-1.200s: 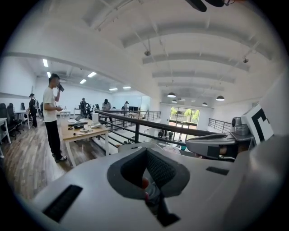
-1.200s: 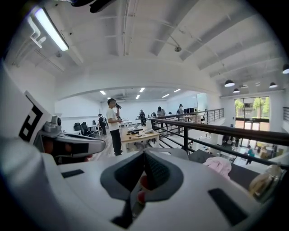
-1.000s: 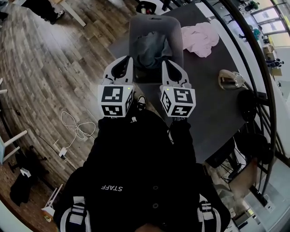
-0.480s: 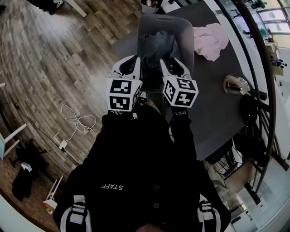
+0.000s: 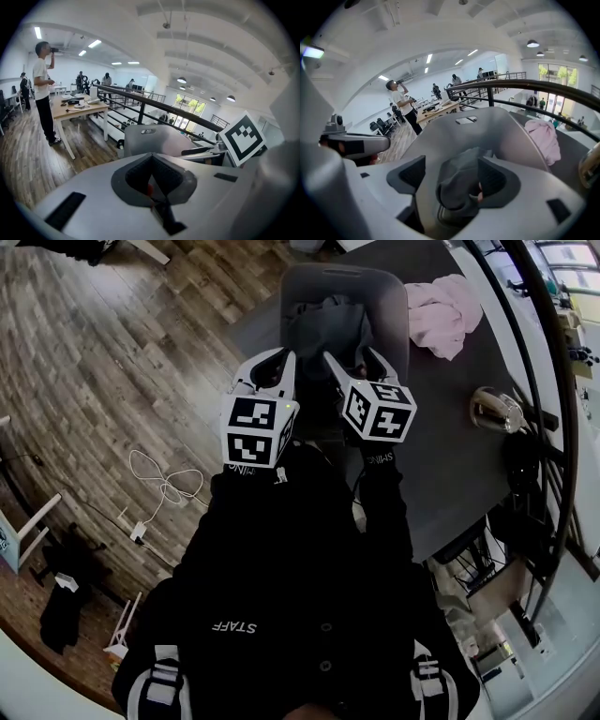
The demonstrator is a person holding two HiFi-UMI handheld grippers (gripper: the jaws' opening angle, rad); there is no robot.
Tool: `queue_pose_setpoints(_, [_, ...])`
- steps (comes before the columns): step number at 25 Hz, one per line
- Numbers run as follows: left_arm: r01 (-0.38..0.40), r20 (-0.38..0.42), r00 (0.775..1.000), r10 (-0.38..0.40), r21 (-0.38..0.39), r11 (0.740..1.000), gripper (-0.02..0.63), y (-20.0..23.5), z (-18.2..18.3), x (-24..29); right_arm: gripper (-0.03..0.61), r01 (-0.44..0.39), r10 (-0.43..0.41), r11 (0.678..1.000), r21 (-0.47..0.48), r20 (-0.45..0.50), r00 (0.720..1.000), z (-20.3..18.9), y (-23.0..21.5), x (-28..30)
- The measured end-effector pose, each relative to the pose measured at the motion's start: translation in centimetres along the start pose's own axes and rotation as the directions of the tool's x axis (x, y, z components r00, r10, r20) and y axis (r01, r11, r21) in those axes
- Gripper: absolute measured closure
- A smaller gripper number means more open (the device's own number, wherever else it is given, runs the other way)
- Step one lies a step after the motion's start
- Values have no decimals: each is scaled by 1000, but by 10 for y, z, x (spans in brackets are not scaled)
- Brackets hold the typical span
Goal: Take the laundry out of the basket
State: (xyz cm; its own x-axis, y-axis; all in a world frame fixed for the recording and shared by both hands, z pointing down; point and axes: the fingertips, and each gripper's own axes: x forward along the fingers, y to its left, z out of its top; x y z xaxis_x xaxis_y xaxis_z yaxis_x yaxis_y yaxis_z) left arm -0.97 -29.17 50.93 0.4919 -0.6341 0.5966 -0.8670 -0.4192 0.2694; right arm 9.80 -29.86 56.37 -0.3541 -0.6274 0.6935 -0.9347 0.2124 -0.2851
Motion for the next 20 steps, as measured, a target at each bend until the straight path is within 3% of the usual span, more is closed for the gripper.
queue_pose_setpoints(13, [15,-26,1000,-14,5,1000,612,-5,-2,28,195,33,-32,999,18,-78,996,-20,-31,43])
queue_pose_setpoints(20, [19,-33,999,-18,7,1000,612,-4,-4,35,78,54,-42,997,47,-222,974,-53,-60,87])
